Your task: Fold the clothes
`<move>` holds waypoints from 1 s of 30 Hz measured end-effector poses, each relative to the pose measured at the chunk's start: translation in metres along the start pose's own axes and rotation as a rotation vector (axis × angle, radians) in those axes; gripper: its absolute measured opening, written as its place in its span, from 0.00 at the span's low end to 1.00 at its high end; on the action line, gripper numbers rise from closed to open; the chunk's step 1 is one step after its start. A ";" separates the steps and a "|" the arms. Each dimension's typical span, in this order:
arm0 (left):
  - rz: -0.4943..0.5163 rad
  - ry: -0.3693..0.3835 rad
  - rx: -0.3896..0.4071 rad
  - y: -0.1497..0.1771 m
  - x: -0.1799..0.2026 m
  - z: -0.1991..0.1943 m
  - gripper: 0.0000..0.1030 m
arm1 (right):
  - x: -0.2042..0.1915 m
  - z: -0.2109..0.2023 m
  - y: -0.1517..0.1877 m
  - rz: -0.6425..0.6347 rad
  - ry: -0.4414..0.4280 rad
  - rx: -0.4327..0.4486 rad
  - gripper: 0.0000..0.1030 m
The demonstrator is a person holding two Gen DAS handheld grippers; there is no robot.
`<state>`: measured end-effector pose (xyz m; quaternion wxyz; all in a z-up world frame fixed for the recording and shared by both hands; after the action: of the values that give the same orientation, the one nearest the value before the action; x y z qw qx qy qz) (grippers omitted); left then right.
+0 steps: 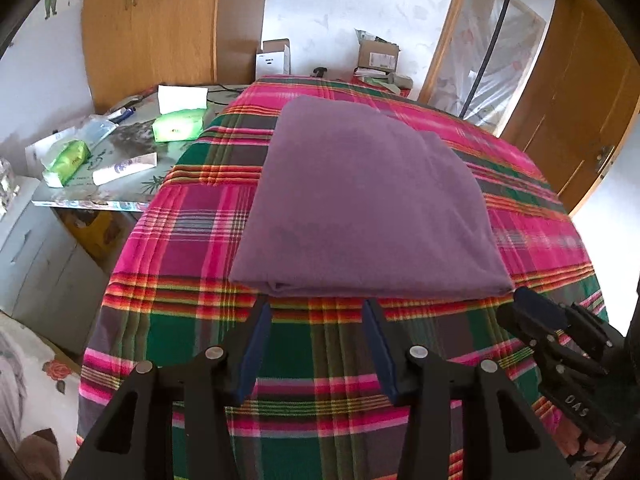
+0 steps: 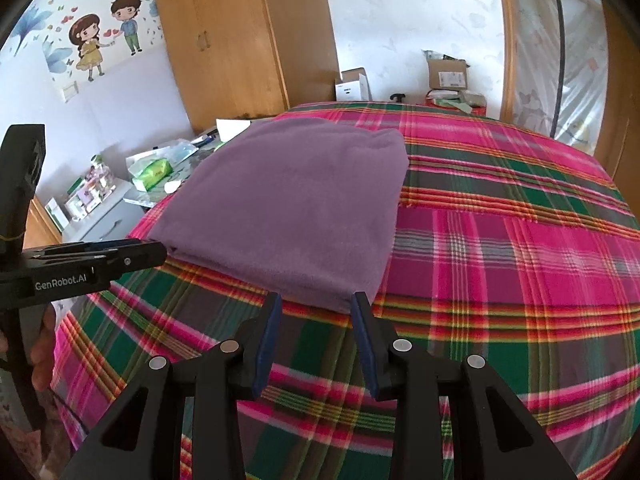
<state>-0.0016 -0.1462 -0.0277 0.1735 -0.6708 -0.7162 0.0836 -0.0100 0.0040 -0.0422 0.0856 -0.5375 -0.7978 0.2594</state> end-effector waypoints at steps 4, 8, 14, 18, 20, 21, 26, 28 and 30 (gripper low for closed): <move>0.004 -0.041 0.007 0.003 0.002 0.004 0.46 | 0.001 0.003 0.003 0.016 0.028 -0.011 0.36; 0.004 -0.058 0.008 0.007 0.004 0.009 0.46 | -0.001 0.007 0.005 0.023 0.043 -0.028 0.36; -0.010 -0.081 0.014 0.007 0.003 0.014 0.46 | -0.004 0.014 0.008 0.021 0.047 -0.047 0.36; -0.003 -0.140 0.024 0.008 0.001 0.018 0.46 | -0.001 0.019 0.009 0.035 0.071 -0.062 0.41; -0.009 -0.152 0.029 0.007 -0.001 0.018 0.46 | 0.000 0.022 0.010 0.040 0.079 -0.070 0.47; -0.010 -0.160 0.034 0.007 -0.001 0.018 0.46 | 0.000 0.023 0.010 0.042 0.081 -0.072 0.48; -0.009 -0.169 0.038 0.005 -0.002 0.021 0.46 | 0.002 0.027 0.011 0.050 0.091 -0.081 0.48; -0.005 -0.169 0.035 0.004 -0.002 0.023 0.46 | 0.005 0.029 0.010 0.054 0.096 -0.086 0.48; -0.005 -0.172 0.031 0.004 -0.002 0.026 0.46 | 0.006 0.030 0.010 0.058 0.097 -0.085 0.49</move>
<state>-0.0073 -0.1446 -0.0536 0.1219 -0.6564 -0.7289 0.1515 -0.0169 0.0023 -0.0735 0.0935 -0.5752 -0.7873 0.2013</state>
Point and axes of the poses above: each gripper's, at about its wrist camera, not at the fingertips, and z roughly the way its jaws point, x to its right, y to its underside, the point moved 10 cm from there along z, roughly the way its jaws point, and after that the axes turned 15 degrees about -x, right-handed, at the moved point
